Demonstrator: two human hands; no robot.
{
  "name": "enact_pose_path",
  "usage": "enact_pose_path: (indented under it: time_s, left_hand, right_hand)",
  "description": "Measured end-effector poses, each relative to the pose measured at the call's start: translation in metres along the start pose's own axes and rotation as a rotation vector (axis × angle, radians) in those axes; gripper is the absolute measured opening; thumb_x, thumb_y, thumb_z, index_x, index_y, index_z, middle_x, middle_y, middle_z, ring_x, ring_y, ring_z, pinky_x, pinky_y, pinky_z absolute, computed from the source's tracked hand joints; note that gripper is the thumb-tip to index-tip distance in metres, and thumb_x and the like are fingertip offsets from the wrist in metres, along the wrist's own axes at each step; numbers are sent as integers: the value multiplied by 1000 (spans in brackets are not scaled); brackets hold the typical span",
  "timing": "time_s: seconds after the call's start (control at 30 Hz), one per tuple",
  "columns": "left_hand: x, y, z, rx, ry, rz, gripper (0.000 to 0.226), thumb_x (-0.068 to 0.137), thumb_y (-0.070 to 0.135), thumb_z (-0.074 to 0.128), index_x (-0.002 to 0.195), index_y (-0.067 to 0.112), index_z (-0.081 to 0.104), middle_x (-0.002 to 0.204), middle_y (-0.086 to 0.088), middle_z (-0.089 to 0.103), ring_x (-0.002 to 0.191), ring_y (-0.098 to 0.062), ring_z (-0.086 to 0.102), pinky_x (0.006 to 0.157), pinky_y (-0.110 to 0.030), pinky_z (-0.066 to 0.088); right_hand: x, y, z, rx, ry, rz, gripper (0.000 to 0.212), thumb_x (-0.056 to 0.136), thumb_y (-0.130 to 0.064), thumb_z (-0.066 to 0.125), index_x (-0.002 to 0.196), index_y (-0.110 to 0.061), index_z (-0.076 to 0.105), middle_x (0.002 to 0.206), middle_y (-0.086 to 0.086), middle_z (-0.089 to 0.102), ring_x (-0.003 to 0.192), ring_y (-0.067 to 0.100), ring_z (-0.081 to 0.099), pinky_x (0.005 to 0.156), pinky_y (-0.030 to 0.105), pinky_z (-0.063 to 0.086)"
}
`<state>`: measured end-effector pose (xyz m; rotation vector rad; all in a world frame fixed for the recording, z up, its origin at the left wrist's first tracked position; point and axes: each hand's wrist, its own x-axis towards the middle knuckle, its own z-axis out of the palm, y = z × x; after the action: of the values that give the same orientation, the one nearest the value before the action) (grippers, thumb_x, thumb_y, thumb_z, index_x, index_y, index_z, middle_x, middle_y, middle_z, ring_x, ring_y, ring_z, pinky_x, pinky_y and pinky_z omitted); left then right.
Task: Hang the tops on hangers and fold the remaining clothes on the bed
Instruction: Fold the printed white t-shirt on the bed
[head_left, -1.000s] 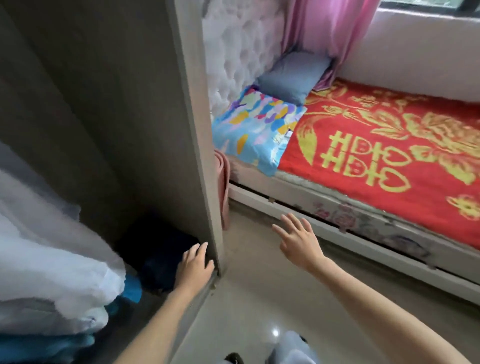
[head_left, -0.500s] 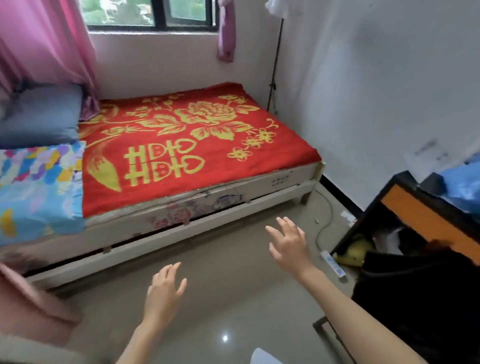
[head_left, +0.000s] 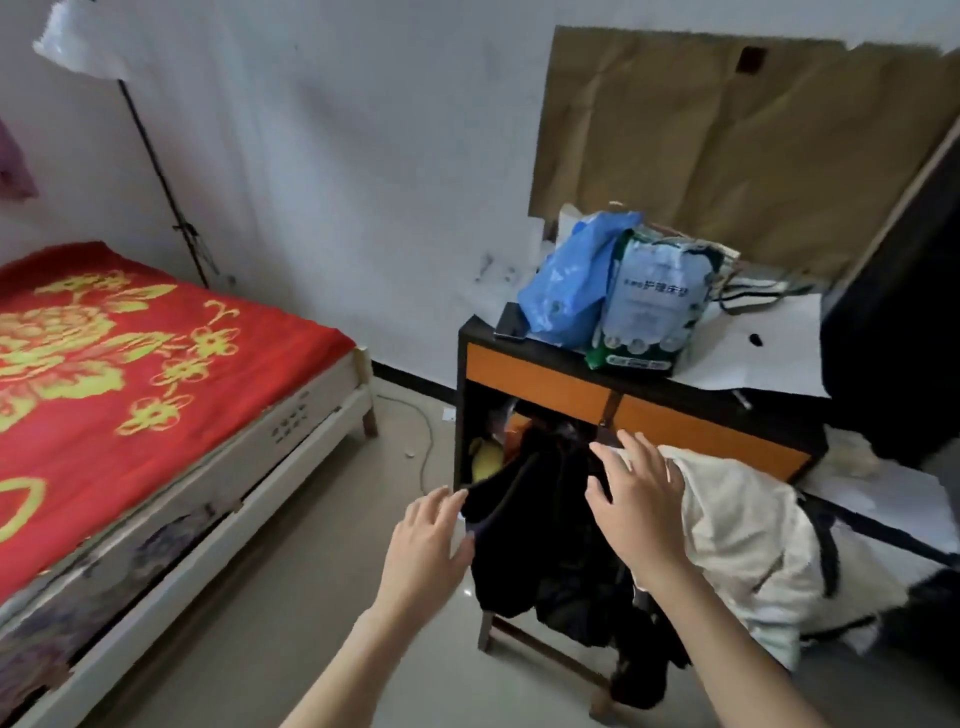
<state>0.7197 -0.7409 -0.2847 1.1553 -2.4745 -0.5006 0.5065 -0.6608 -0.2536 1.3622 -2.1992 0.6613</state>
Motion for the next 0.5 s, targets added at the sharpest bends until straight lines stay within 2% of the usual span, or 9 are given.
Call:
enact_pose_path:
  time_s: [0.07,0.13,0.17,0.2,0.27,0.33,0.4,0.43,0.5]
  left_hand:
    - [20,28,10,29,-6,114,51,96,34,43,145,19,33,148,1,32,136,-19,28,108,-29,26]
    - [35,51,16,29,-52,213,51,95,37,40,142,19,37,146,0,37,134,-21,33,106,-33,31]
    - [44,64,19,27,-82,269,51,91,39,39,137,17,45,139,-3,46,129,-23,42,100,-36,40]
    - [51,71,23,32,-113,311,51,85,40,40,128,17,54,129,-4,56,119,-24,54,89,-36,49]
    - [68,89,32,73,-139,389,49,78,41,41,118,18,59,118,-4,63,106,-25,63,75,-34,55]
    - [79,113,37,54,-209,465,51,83,38,46,130,19,45,136,-10,50,124,-30,49,90,-43,50]
    - [89,133,45,123,-308,552,63,91,38,49,145,22,22,155,-11,19,142,-28,18,110,-47,29]
    - [94,140,48,180,-369,567,70,92,39,50,149,24,13,158,-8,6,145,-25,6,114,-45,18]
    - [99,144,57,258,-452,564,75,93,41,49,151,27,3,158,-4,-7,145,-21,-7,116,-43,7]
  right_hand:
    - [-14,34,-10,-72,24,104,22,74,-18,61,92,-13,71,107,14,66,108,34,58,81,59,47]
    - [-26,54,-20,-114,4,172,36,76,-30,44,95,-14,71,106,10,66,107,29,53,80,56,48]
    - [-29,64,-27,-139,-5,222,36,76,-32,47,96,-14,71,106,11,66,106,31,56,79,56,49]
    - [-31,72,-29,-157,-17,253,31,75,-31,58,97,-14,71,106,12,66,104,35,59,79,57,49]
    - [-31,86,-35,-207,-85,299,40,66,-28,80,102,-14,69,110,14,65,103,37,61,80,60,47]
    - [-32,96,-33,-270,-137,275,44,70,-41,70,109,-19,67,114,11,64,104,35,62,85,53,45]
    - [-35,102,-28,-333,-196,248,49,72,-53,46,110,-29,67,112,8,67,101,32,64,90,46,36]
    - [-36,104,-25,-336,-224,257,51,71,-55,43,109,-32,67,112,7,67,102,31,64,92,46,31]
    - [-35,104,-24,-357,-259,279,44,68,-56,61,106,-34,69,110,5,69,101,30,65,93,47,38]
